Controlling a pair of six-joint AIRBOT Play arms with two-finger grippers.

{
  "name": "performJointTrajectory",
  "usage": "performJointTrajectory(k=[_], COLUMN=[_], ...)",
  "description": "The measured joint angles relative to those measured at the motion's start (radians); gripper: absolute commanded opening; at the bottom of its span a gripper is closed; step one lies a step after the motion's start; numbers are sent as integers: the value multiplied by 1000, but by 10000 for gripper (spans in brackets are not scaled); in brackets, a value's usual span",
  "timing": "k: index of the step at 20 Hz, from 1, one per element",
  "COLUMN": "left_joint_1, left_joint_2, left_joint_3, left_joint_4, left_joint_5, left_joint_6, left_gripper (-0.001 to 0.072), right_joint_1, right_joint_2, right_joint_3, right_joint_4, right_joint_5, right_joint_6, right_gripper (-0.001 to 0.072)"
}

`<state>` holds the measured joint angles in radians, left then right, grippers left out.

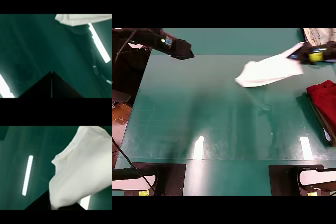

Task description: Fold the shirts.

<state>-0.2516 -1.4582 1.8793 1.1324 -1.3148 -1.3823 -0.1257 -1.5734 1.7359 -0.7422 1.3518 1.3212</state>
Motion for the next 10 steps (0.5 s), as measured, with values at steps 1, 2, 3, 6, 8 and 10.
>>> performJointTrajectory(k=[1, 2, 3, 6, 8, 10], left_joint_1=[-20, -37, -53, -82, -91, -97], left_joint_2=[0, 0, 0, 0, 0, 0], left_joint_3=[0, 0, 0, 0, 0, 0], left_joint_4=[0, 0, 0, -1, -2, -2], left_joint_5=[13, 23, 31, 46, 52, 56], left_joint_6=[0, 0, 1, 1, 1, 1], left_gripper=[27, 26, 27, 26, 27, 27], right_joint_1=[-64, -119, -177, -312, -375, -424], right_joint_2=[15, 24, 31, 36, 38, 38], right_joint_3=[0, 0, 0, 0, 1, 3], right_joint_4=[-12, -21, -27, -36, -37, -28], right_joint_5=[3, 6, 6, -11, -26, -39], right_joint_6=[5, 7, 11, 14, 3, -8], right_gripper=[12, 11, 11, 11, 11, 11])
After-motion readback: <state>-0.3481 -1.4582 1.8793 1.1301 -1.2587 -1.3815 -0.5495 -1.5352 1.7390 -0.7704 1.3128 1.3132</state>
